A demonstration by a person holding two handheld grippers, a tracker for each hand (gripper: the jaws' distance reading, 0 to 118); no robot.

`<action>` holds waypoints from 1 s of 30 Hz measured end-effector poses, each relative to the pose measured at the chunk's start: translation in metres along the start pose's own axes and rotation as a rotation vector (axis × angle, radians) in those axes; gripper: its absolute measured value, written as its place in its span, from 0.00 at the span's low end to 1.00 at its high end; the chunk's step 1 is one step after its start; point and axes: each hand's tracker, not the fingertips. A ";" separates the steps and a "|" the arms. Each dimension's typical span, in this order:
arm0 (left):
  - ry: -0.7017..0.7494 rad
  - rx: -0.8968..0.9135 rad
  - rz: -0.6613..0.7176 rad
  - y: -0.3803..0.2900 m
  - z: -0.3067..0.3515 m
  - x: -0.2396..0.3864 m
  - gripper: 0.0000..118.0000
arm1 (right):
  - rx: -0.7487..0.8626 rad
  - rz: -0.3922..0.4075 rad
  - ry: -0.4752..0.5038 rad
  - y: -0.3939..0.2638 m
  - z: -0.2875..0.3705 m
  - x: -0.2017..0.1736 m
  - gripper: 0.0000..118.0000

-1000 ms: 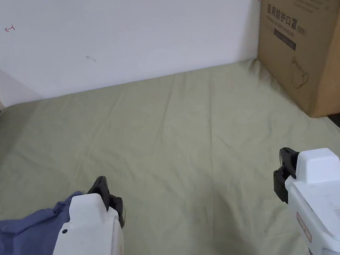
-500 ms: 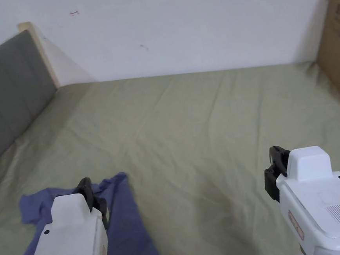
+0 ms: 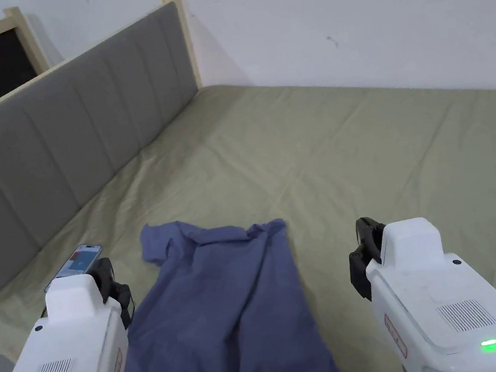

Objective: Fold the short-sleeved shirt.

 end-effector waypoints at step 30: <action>-0.221 -0.830 -0.028 -0.123 -0.203 0.132 0.62 | -0.135 -0.011 -0.221 -0.030 0.002 0.099 0.00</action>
